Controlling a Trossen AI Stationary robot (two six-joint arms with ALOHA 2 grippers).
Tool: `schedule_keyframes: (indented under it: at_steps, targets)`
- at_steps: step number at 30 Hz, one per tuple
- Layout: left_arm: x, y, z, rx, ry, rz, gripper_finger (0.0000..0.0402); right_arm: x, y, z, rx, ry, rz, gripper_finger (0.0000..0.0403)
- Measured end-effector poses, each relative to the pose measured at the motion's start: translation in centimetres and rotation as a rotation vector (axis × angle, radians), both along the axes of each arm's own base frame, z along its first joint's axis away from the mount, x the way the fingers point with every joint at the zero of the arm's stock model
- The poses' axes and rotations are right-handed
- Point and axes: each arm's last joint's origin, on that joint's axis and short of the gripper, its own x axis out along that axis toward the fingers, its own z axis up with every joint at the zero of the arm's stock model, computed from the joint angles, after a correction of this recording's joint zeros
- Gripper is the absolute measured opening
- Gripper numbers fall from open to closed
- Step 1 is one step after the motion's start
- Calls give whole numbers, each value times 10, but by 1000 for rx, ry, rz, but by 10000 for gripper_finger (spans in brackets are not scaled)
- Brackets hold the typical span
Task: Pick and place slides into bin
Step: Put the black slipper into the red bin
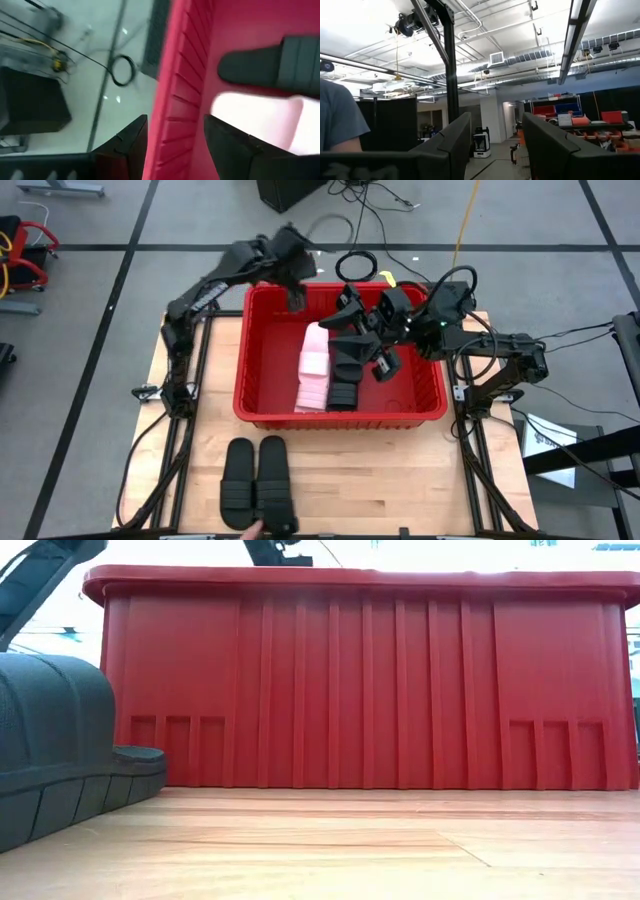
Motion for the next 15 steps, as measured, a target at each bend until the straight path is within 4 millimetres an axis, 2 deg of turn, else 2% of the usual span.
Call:
schedule_keyframes:
  at_steps: [7, 15]
  targets:
    - [-51, -29, 62, 58, -209, 79, 186, 1, 2, -1, -5, 11, 4, 167]
    - [-106, -77, 112, 57, -433, 123, 186, 4, 2, -6, -23, 63, -12, 167]
